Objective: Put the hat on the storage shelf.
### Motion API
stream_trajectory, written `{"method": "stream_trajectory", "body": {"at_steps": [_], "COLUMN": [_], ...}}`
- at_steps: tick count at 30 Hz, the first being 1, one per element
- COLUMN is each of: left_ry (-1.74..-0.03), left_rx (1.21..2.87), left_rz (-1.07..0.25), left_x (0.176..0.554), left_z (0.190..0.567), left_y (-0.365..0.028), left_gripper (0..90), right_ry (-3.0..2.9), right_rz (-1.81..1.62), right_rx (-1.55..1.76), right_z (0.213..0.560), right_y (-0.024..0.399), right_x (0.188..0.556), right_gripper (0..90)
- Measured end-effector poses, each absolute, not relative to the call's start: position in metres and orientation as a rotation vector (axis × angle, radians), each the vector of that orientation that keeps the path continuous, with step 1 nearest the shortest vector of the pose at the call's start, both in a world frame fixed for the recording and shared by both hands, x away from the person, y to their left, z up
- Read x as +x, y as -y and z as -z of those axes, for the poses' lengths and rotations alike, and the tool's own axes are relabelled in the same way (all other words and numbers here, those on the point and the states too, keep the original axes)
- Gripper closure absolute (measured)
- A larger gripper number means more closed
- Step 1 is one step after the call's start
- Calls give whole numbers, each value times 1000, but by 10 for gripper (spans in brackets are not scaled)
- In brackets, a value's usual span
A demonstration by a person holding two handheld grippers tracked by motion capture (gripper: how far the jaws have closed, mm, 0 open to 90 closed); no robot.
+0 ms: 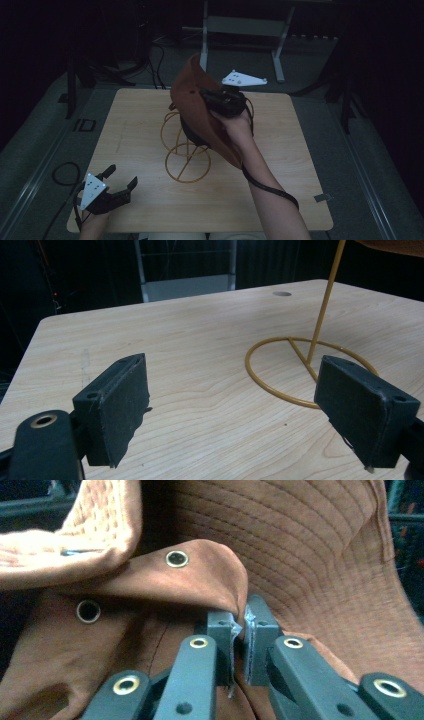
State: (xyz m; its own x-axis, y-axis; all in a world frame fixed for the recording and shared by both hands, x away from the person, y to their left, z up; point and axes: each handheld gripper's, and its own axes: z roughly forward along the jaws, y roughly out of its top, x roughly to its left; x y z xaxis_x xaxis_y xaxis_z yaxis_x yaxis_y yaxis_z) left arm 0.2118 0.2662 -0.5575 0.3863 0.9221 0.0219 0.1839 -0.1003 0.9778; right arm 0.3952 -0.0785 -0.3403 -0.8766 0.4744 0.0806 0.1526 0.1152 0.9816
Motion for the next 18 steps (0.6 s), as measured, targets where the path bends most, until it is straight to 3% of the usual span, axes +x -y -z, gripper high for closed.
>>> {"method": "stream_trajectory", "body": {"at_steps": [8, 13, 18], "left_ry": [-1027, -1037, -1037], "left_rx": [1549, 1545, 1544], "left_rz": [-842, -832, -831], "left_x": [212, 212, 212], "left_z": [559, 560, 560], "left_y": [-268, -270, -270], "left_gripper": [152, 152, 152], "right_ry": [-2262, -2323, -2363], "right_rz": [-1758, -1688, -1614], "right_rx": [578, 565, 517], "right_z": [353, 357, 364], "right_y": [51, 39, 30], "right_x": [395, 394, 389], "right_gripper": [776, 494, 363]}}
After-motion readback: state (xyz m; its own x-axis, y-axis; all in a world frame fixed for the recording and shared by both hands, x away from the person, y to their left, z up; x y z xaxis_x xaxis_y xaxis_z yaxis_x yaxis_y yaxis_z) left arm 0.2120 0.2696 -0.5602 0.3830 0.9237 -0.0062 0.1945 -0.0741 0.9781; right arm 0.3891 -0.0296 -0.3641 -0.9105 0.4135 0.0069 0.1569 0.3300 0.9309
